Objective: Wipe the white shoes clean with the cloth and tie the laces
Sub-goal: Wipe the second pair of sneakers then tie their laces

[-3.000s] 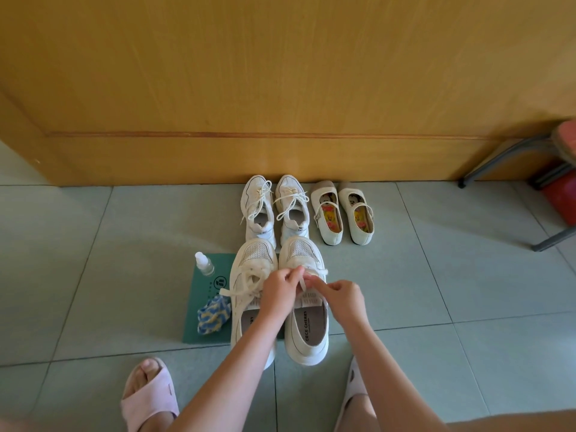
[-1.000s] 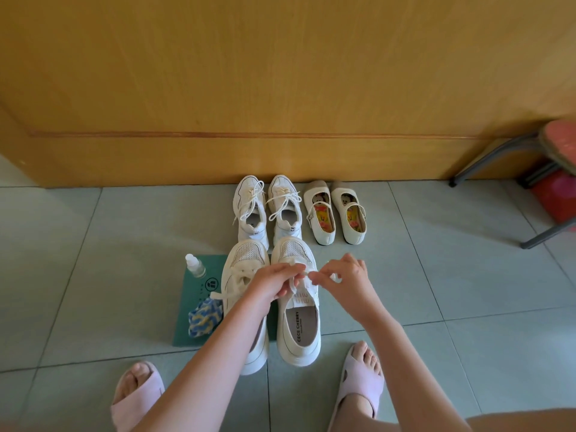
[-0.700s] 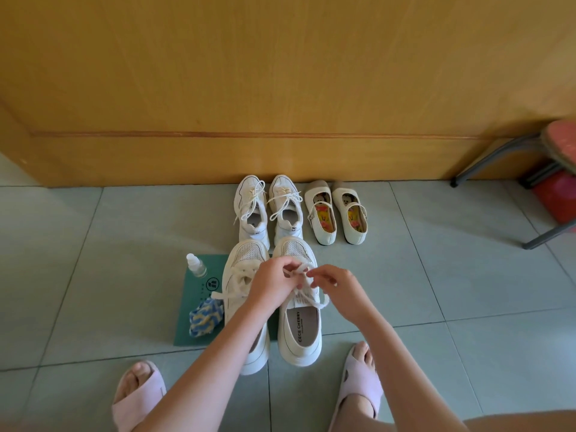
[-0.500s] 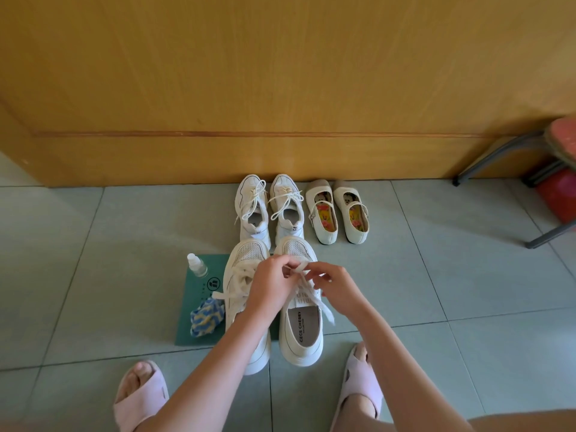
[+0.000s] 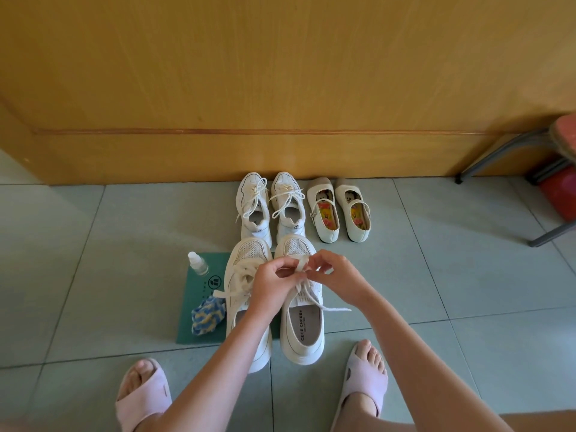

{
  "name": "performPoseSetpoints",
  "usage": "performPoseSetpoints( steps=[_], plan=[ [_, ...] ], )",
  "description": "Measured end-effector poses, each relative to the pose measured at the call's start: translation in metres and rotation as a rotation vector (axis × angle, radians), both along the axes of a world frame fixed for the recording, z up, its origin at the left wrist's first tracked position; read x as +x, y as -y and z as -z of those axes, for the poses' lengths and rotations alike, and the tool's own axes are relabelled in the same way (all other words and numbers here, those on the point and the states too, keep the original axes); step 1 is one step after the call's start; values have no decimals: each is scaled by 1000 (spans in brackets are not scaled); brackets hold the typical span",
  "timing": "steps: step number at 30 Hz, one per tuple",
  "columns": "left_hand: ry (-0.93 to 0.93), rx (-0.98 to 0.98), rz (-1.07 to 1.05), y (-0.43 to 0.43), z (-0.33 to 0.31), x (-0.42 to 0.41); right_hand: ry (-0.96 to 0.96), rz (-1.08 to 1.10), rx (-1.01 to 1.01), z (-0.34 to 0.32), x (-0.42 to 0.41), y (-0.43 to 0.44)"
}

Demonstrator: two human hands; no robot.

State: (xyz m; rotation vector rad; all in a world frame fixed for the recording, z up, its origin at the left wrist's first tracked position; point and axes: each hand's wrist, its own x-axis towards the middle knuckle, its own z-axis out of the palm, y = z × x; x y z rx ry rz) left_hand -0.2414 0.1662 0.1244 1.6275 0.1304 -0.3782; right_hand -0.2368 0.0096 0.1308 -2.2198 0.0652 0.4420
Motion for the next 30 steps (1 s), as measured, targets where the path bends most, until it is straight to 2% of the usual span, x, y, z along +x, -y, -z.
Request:
performPoseSetpoints(
  steps=[3, 7, 10, 12, 16, 19, 22, 26, 30],
  plan=[
    [-28, -13, -20, 0, 2, -1, 29, 82, -75, 4, -7, 0],
    [-73, -12, -47, 0, 7, -3, 130, 244, -398, 6, -14, 9],
    [-94, -26, -60, -2, 11, -3, 125, 350, -514, 11, -14, 30],
    [-97, -23, -54, -3, 12, -2, 93, 287, -486, 12, -14, 36],
    [-113, -5, -41, 0, 9, -2, 92, 55, -138, 9, -12, 23],
    [-132, -23, -51, 1, 7, -3, 102, -46, -75, 10, -10, 10],
    [-111, -43, -47, 0, 5, -4, 73, -57, 14, 5, -7, 4],
    [-76, -43, -85, -2, 7, -7, 66, 88, 15, -1, -9, 5],
    [-59, 30, -191, -7, 13, -13, -48, 113, -175, 7, -14, 25]
  ],
)
